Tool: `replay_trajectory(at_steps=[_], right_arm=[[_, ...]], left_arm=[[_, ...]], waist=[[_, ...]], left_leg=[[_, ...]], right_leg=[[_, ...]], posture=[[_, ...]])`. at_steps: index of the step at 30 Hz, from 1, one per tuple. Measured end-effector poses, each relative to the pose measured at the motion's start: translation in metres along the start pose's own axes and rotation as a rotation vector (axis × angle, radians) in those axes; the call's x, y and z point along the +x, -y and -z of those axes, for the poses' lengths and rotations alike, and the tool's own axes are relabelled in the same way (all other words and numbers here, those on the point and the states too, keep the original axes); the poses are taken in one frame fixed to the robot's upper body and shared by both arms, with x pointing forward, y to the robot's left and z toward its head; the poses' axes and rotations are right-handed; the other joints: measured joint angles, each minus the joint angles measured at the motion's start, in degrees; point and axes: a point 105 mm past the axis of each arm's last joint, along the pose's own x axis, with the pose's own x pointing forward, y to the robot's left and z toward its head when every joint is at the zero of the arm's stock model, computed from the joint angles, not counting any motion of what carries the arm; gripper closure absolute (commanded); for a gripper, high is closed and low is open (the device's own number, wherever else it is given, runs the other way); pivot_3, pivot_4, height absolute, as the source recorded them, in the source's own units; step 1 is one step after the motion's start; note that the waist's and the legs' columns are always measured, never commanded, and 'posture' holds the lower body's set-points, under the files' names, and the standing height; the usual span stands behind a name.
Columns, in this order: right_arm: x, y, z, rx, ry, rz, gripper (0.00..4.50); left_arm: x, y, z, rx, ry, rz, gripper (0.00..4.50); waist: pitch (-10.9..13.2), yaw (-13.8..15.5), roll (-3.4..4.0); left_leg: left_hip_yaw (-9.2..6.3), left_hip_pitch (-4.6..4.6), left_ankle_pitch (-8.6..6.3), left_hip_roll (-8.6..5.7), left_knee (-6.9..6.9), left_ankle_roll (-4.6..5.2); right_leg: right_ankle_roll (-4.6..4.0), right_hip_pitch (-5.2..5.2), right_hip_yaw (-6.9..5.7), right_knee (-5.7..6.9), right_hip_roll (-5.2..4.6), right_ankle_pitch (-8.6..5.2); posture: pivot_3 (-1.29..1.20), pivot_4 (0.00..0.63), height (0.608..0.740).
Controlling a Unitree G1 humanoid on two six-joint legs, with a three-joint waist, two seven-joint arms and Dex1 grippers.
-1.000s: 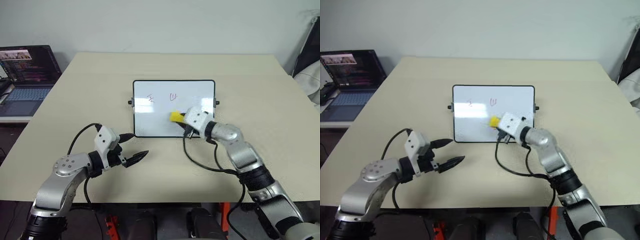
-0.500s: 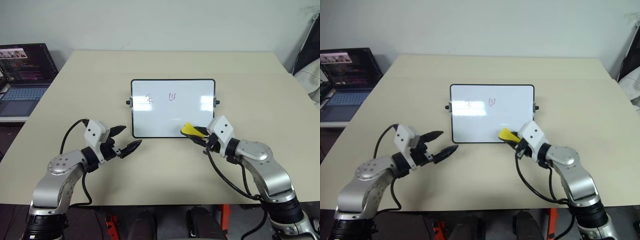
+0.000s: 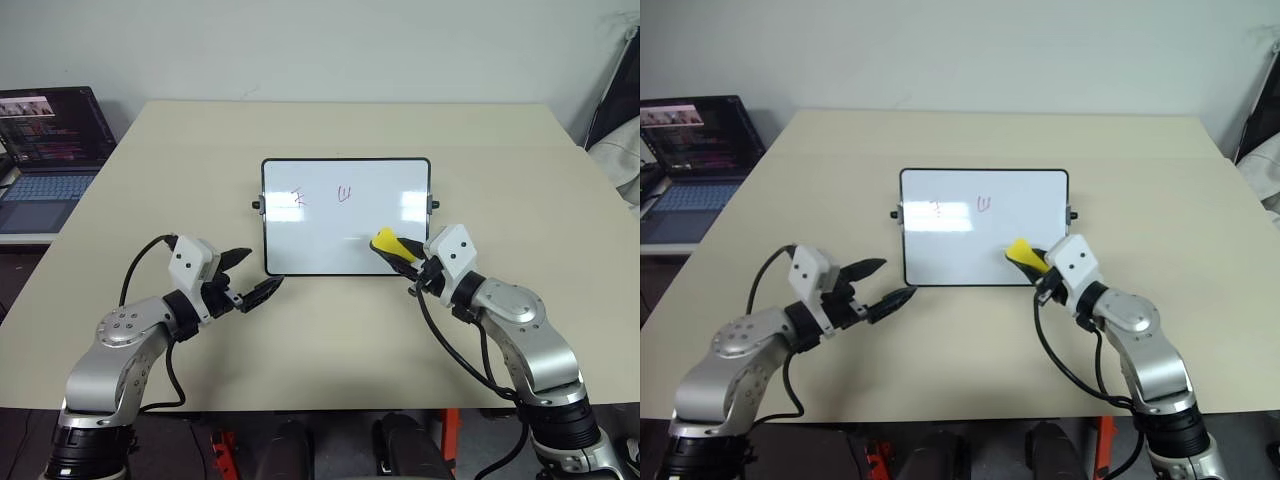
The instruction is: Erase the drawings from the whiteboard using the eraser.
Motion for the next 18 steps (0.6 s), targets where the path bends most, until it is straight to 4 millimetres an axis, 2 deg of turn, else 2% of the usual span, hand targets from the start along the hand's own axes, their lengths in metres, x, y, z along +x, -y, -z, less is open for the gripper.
replay_trajectory(at_steps=[9, 14, 18], right_arm=[[0.009, 0.003, -0.011, -0.027, 0.034, -0.01, 3.49], [0.038, 0.008, -0.02, -0.115, 0.024, -0.029, 3.49], [0.07, 0.022, -0.028, -0.256, -0.001, 0.009, 3.49]], left_arm=[[0.006, 0.002, -0.011, 0.013, 0.033, 0.007, 0.0], [0.011, 0.006, -0.015, 0.026, 0.038, 0.039, 0.0], [0.016, 0.008, -0.014, 0.029, 0.029, 0.065, 0.0]], waist=[[0.0, -0.1, 0.0], [0.0, -0.2, 0.0], [0.0, -0.2, 0.0]], left_leg=[[0.02, 0.03, 0.0, 0.0, 0.03, 0.0], [0.04, 0.08, 0.01, 0.0, 0.04, 0.0], [0.08, 0.07, 0.01, -0.03, 0.04, 0.0]], right_leg=[[0.0, 0.0, 0.0, 0.06, 0.02, 0.0], [-0.01, -0.01, 0.02, 0.14, 0.06, 0.01], [-0.02, -0.05, 0.03, 0.16, 0.08, 0.01]], posture=[[0.0, 0.15, 0.74], [0.0, 0.15, 0.74], [0.0, 0.15, 0.74]])
